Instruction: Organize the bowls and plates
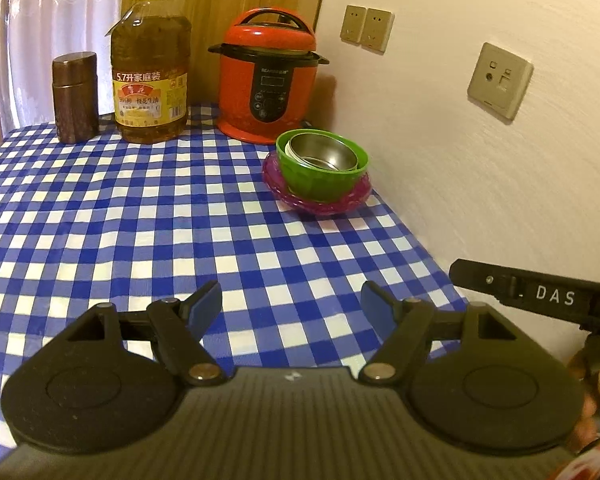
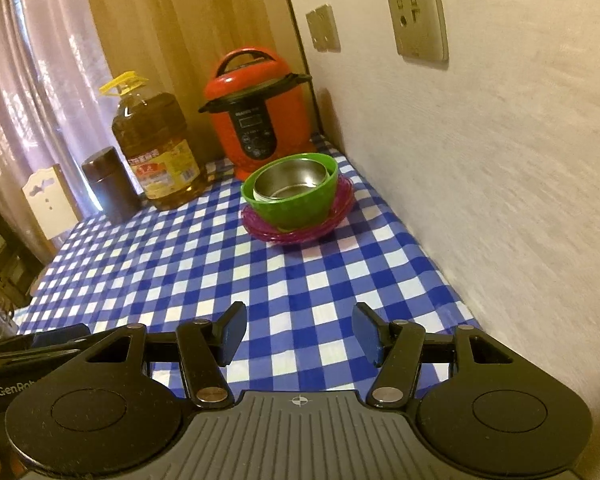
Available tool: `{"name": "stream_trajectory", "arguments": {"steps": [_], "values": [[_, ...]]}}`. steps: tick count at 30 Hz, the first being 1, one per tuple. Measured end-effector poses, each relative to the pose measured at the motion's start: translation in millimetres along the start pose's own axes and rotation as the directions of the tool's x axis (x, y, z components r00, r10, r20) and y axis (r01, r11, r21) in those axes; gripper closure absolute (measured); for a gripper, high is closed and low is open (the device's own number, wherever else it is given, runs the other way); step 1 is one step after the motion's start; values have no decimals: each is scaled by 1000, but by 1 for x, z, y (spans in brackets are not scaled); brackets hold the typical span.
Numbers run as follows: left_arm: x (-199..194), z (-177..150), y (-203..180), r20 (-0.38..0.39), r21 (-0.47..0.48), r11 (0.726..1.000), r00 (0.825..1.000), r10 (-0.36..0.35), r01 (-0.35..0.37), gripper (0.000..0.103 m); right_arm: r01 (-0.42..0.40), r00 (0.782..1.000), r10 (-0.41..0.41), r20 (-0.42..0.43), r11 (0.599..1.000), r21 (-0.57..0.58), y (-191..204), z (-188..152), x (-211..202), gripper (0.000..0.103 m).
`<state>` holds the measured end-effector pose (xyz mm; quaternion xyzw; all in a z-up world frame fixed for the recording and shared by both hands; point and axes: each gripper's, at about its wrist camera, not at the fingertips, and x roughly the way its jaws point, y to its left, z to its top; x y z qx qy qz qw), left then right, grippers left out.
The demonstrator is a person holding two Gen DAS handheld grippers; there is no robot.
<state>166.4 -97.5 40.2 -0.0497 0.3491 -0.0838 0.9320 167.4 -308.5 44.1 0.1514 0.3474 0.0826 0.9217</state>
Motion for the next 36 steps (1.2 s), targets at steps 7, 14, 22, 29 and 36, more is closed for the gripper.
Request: {"name": "stream_trajectory", "arguments": {"steps": [7,14,22,29,36], "values": [[-17,-9,-8,1,-2,1000,1000,20,-20,29,22,1000,-20,20,998,-56,11,-11,-24,44],[-27,-23,-10,-23,-29,999,999,26,-26,29,35,999,-35,-4,996,-81,13,-28,-39,44],[-37,-33,-19,-21,-2,999,999,47,-47,26,41,999,-42,-7,991,-127,17,-38,-52,44],[-42,-36,-22,-21,9,999,999,48,-48,26,50,999,-51,-6,988,-148,19,-41,-56,44],[-49,-38,-21,-16,11,999,998,53,-52,26,56,998,-56,3,986,-158,19,-41,-61,44]]}}
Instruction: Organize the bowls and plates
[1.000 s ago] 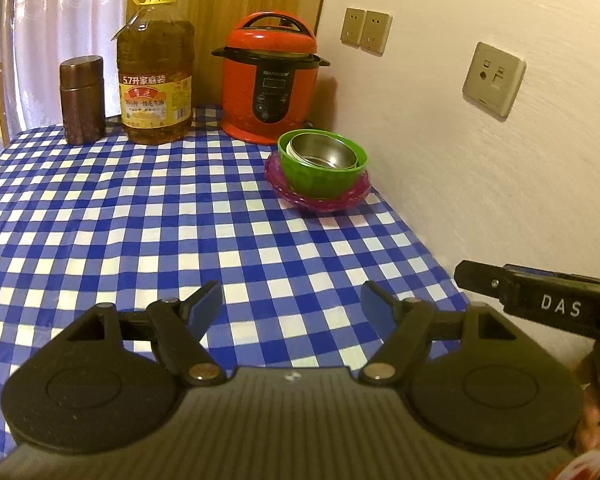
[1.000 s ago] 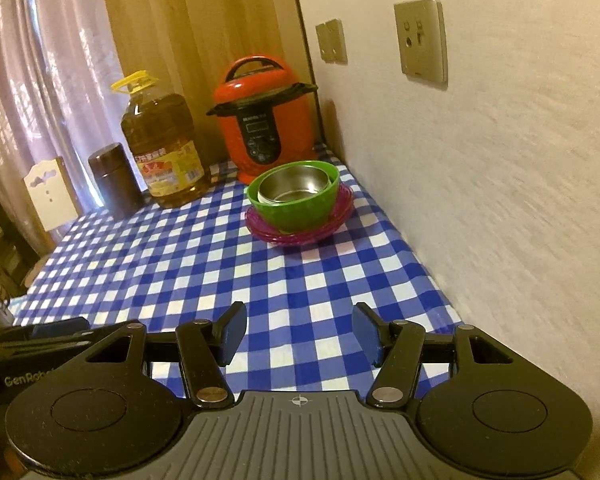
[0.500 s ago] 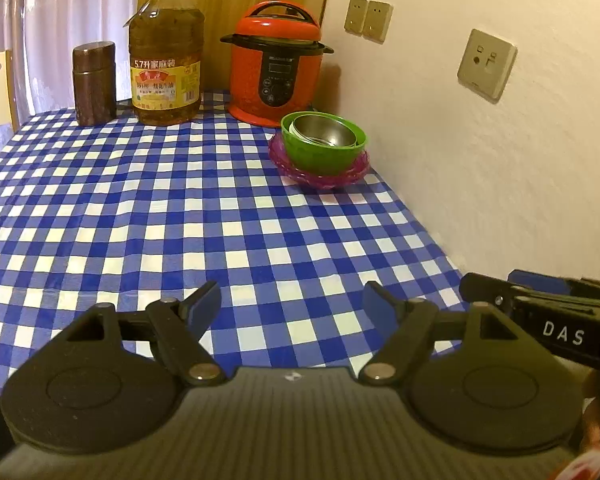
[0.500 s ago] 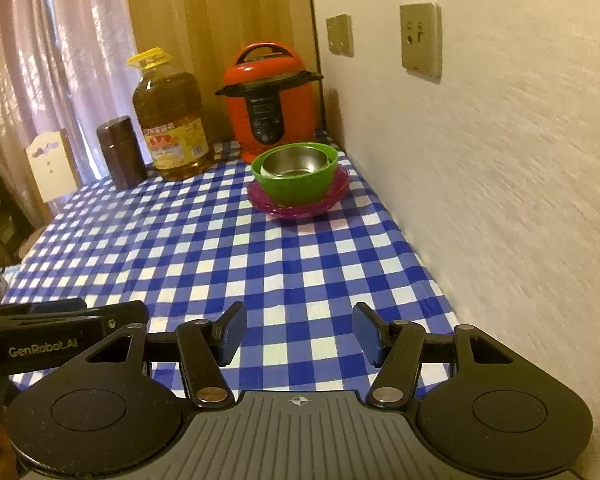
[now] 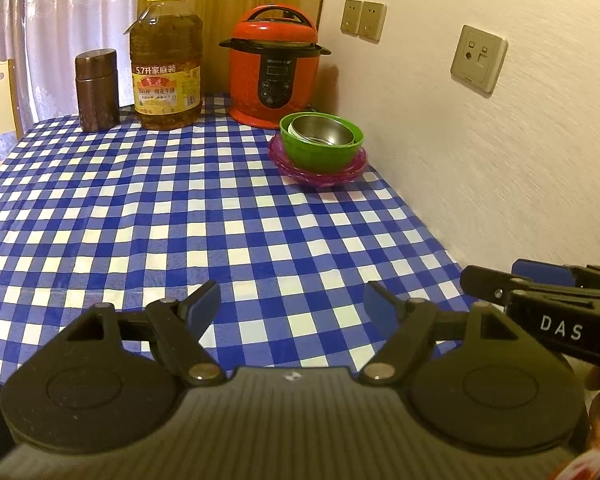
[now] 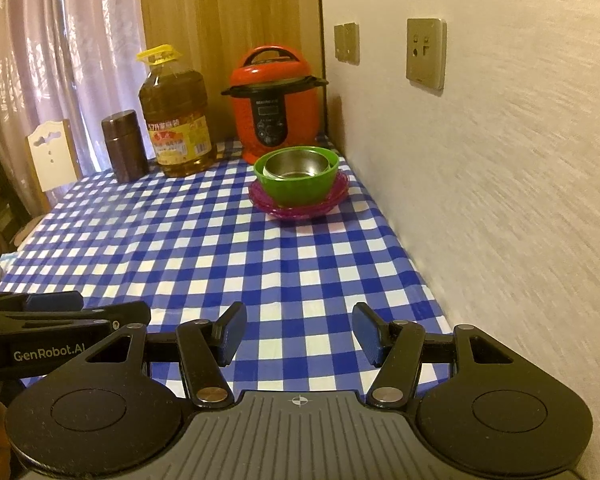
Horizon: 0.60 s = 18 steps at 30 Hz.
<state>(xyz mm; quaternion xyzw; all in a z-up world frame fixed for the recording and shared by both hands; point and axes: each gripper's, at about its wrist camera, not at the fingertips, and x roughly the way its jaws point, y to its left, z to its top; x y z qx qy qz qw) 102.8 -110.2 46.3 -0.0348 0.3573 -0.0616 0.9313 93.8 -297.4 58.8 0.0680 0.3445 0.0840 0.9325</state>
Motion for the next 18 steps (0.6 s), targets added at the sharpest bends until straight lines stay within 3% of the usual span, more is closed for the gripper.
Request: {"name": "stream_trajectory", "arguments": {"steps": [18], "values": [[0,2,1,4,-1,1000,1000,-1,1,26,9,1000,-9,2,1000,7,-3,2,-1,44]]}}
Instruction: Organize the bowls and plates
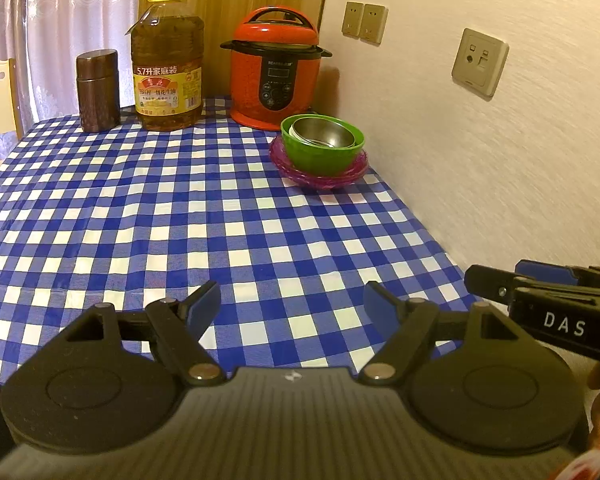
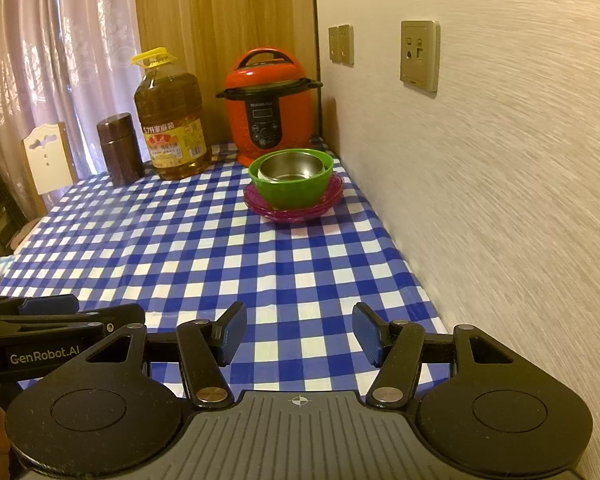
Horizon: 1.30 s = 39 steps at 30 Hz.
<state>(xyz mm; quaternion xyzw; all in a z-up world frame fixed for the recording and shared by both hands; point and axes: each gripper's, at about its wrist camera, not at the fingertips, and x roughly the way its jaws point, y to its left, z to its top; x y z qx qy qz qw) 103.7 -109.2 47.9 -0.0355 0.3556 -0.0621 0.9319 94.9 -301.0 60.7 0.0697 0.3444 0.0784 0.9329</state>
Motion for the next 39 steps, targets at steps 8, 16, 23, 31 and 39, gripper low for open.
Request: {"name": "stream_trajectory", "arguments": {"steps": [8,16,23,31,39], "values": [[0,0,0,0,1,1000,1000,0,0,26,2,1000,-2,0,1000,0,0,0,0,44],[2,0,0,-3,-3,1000,1000,1,-1,26,3,1000,-3,-2,1000,1,-3,1,2,44],[2,0,0,-4,-4,1000,1000,0,0,26,3,1000,-3,-2,1000,3,-3,1,2,44],[2,0,0,-4,-4,1000,1000,0,0,26,3,1000,-3,-3,1000,2,-3,1,2,44],[2,-1,0,-5,-4,1000,1000,0,0,26,2,1000,-2,-2,1000,3,-3,1,2,44]]}}
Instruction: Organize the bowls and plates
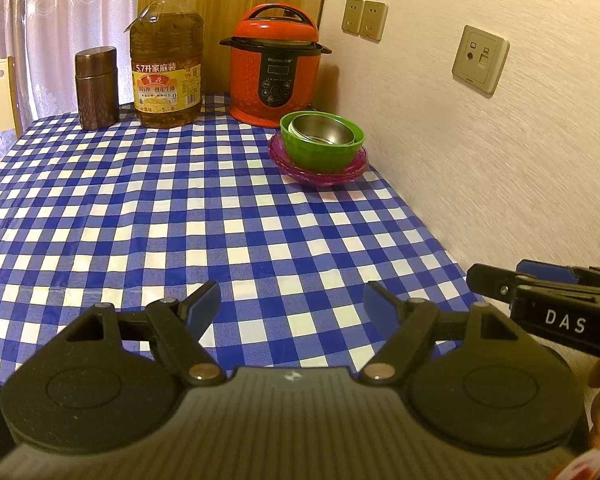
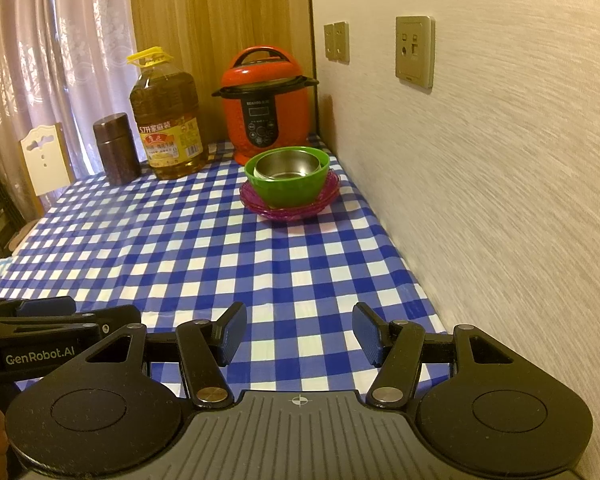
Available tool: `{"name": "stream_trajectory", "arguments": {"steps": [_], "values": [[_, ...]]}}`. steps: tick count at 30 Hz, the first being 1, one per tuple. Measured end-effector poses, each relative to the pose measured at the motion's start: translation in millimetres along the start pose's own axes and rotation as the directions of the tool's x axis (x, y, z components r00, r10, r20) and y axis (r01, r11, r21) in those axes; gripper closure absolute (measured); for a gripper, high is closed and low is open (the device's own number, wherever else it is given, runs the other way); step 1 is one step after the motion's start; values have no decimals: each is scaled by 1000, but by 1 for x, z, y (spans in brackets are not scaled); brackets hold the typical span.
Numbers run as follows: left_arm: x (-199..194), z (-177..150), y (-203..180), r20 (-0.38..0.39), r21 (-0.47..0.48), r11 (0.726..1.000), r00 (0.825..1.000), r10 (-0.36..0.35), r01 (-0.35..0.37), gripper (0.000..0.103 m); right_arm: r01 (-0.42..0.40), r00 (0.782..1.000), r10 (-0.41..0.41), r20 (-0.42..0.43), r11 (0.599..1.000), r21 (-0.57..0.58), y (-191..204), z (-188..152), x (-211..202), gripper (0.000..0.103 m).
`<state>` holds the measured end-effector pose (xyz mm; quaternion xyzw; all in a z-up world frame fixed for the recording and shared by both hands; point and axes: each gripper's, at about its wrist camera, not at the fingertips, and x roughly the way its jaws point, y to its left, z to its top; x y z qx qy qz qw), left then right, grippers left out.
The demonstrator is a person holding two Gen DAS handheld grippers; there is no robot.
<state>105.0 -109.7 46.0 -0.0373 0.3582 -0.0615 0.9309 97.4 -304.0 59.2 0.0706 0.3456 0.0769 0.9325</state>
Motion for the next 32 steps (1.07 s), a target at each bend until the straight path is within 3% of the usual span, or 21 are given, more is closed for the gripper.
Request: {"name": "stream_trajectory", "arguments": {"steps": [32], "values": [[1,-1,-2,2,-9,1000,1000,3,-3,26,2,1000,-2,-2,1000,4,-4,-3,2,44]]}}
